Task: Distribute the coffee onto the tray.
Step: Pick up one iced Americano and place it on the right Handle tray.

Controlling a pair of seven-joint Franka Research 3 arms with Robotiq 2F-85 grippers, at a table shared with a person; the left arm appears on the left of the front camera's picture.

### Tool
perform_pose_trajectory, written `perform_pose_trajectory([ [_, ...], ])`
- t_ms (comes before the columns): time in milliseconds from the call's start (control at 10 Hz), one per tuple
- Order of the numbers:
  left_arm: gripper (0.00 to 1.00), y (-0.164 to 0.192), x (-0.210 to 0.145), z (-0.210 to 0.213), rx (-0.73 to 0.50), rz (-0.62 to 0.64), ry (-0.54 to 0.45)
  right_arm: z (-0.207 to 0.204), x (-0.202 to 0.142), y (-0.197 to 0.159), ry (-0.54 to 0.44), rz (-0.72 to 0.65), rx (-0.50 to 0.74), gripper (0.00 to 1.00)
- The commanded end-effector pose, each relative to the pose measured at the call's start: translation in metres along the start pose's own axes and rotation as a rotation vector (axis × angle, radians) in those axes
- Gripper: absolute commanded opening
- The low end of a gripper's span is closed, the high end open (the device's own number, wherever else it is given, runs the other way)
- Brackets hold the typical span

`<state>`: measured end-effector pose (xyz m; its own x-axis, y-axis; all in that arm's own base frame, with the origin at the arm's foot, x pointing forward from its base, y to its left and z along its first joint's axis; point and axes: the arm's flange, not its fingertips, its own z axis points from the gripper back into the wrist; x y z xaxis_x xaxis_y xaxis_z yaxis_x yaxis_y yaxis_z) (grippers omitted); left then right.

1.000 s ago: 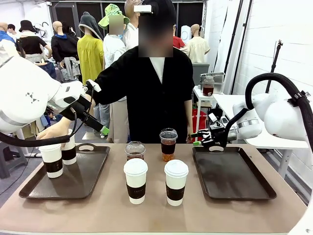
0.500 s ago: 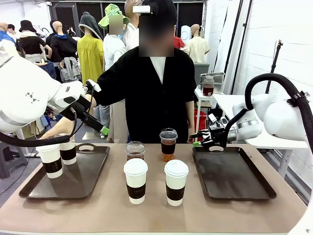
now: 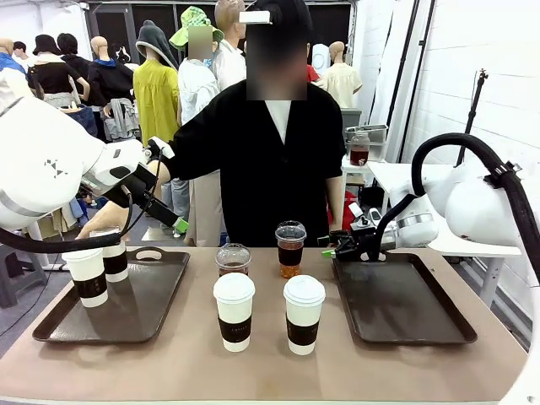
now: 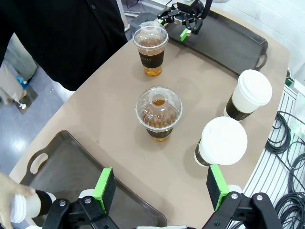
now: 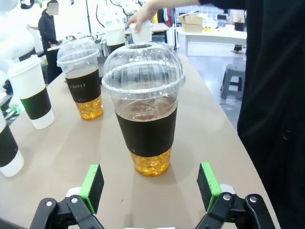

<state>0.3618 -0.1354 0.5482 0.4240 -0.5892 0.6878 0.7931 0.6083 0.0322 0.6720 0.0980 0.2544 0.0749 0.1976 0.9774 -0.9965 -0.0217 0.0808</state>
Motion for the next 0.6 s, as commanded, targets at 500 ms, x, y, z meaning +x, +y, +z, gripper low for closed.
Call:
perform_pose_trajectory([
  [500, 1.0, 0.001, 0.0, 0.001, -0.002, 0.007, 0.002, -0.046, -0.008, -0.019, -0.023, 0.021, 0.016, 1.0],
])
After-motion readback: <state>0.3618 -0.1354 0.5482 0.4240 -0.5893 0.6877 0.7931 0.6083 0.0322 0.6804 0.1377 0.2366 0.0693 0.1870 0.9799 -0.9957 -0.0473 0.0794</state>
